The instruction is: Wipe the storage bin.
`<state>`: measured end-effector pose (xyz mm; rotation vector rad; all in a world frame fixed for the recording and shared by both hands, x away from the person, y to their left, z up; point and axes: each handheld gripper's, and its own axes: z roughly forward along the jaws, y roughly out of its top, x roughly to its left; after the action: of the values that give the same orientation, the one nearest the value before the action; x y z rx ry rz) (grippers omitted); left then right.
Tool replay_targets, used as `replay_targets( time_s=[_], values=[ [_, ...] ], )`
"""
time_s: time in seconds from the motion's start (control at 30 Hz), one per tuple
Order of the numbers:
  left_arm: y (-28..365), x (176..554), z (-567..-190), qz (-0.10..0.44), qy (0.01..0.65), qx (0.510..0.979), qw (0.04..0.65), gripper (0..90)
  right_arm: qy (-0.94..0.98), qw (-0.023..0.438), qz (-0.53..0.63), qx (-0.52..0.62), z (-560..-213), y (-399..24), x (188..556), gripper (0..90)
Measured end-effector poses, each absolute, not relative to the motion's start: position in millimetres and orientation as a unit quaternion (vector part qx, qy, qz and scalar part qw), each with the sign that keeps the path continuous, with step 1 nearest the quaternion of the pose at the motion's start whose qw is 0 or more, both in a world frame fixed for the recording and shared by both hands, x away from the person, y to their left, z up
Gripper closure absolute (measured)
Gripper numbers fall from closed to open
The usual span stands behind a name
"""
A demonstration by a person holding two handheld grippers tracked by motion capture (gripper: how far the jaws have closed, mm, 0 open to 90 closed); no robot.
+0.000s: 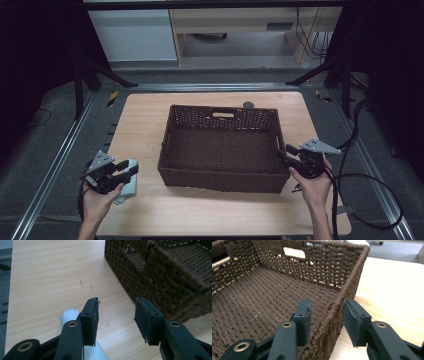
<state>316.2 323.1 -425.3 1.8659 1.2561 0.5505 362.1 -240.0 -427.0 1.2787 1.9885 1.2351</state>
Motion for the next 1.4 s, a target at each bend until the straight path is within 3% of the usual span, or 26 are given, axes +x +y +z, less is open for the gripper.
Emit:
replay_targets(
  time_s=[0.67,0.9,1.1,1.3,1.4],
  values=[
    [268.8,346.5,-393.7,0.215,0.436,0.749,0.450,51.1,0.725,0.244,0.431,0.479,-428.3,-231.2,381.0,68.7],
    [257.8,354.7,-406.9,0.211,0.441,0.758,0.432,51.4,0.714,0.259,0.440,0.478,-427.1,-235.8,374.0,58.4],
    [254.1,355.6,-416.9,0.209,0.441,0.765,0.420,51.1,0.713,0.251,0.451,0.474,-420.6,-236.1,361.0,56.7],
    [251.4,354.7,-419.5,0.203,0.439,0.766,0.424,54.5,0.720,0.255,0.427,0.484,-423.1,-230.6,358.3,71.7],
    [248.4,352.8,-421.5,0.199,0.438,0.768,0.422,56.5,0.717,0.252,0.430,0.487,-423.5,-232.1,360.6,73.3]
  ],
)
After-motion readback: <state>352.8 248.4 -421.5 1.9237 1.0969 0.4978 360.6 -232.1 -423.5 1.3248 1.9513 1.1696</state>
